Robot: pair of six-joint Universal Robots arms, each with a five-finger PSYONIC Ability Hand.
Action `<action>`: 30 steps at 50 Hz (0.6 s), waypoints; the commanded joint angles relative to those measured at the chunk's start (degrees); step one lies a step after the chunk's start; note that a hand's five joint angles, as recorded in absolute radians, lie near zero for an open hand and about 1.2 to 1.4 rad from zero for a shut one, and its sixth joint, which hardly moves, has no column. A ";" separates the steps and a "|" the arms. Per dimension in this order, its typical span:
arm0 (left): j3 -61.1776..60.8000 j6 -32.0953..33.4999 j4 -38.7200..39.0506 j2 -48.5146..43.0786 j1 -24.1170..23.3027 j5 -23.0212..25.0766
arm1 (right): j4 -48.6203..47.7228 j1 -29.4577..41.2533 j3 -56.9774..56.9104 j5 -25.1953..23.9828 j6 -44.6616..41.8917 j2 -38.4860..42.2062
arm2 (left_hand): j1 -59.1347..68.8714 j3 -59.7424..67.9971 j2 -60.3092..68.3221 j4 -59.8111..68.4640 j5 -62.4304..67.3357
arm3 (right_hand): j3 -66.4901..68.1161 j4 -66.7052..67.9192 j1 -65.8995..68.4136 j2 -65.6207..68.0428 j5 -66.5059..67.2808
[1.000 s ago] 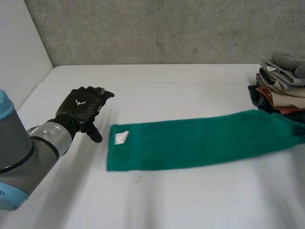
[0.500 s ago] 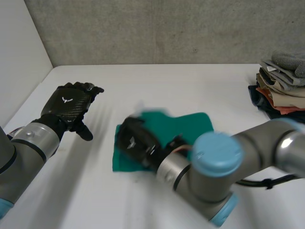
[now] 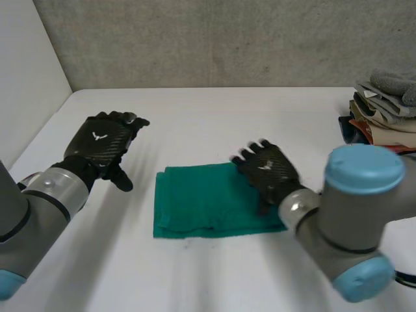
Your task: Fold the laundry.
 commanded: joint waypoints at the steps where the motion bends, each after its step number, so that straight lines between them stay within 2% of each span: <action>1: 0.44 0.10 1.71 -1.80 -3.35 -0.31 | 5.09 -7.40 4.16 0.06 -1.82 0.60 | -0.23 -1.88 -1.36 -1.28 -2.25 | 3.98 3.56 2.86 3.81 2.77; 4: 0.44 0.10 1.71 -1.80 -3.44 -0.31 | 4.47 -8.82 4.95 -0.03 -5.08 1.39 | -0.23 -1.88 -1.36 -1.28 -2.25 | 31.87 31.45 30.75 31.70 30.65; 5: 0.36 0.10 1.71 -1.80 -3.53 -0.31 | 3.34 -9.60 5.04 -0.03 -6.91 1.65 | -0.23 -1.88 -1.36 -1.28 -2.25 | 58.96 58.55 57.85 58.80 57.75; 6: 0.36 0.10 1.71 -1.80 -3.62 -0.31 | 2.37 -9.70 4.96 0.06 -7.89 1.65 | -0.23 -1.88 -1.36 -1.28 -2.25 | 68.17 67.75 67.05 68.00 66.95; 14: -0.08 0.10 1.18 -0.66 -3.53 -0.48 | -9.94 -7.33 2.41 5.07 -17.56 0.86 | -0.23 -1.88 -1.36 -1.28 -2.25 | 68.26 67.85 67.15 68.09 67.05; 17: -0.17 0.19 1.01 0.13 -3.27 -0.48 | -11.43 0.82 0.13 4.19 -21.34 0.34 | -0.23 -1.88 -1.36 -1.28 -2.25 | 68.26 67.85 67.15 68.09 67.05; 20: -0.26 0.19 1.00 1.35 -2.92 -0.48 | -14.32 9.95 -2.24 0.96 -24.85 1.38 | -0.23 -1.88 -1.36 -1.28 -2.25 | 68.26 67.85 67.15 68.09 67.05; 23: -0.35 0.19 1.00 1.80 -2.74 -0.48 | -16.27 14.90 -2.69 -2.48 -26.18 4.02 | -0.23 -1.88 -1.36 -1.28 -2.25 | 68.26 67.85 67.15 68.09 67.05; 24: -0.43 0.19 1.00 1.89 -2.48 -0.48 | -16.62 16.82 -3.04 -5.01 -26.70 6.55 | -0.23 -1.88 -1.36 -1.28 -2.25 | 68.26 67.85 67.15 68.09 67.05; 28: -0.70 0.10 1.00 1.80 -2.04 -0.57 | -16.10 18.95 -4.71 -8.80 -26.62 12.01 | -0.06 -1.72 -1.19 -1.11 -2.08 | 68.26 67.85 67.15 68.09 67.05; 30: -0.87 0.10 1.00 1.80 -2.04 -0.57 | -15.66 18.95 -5.06 -9.17 -25.92 12.73 | 0.11 -1.55 -1.02 -0.94 -1.91 | 60.12 59.71 59.01 59.95 58.91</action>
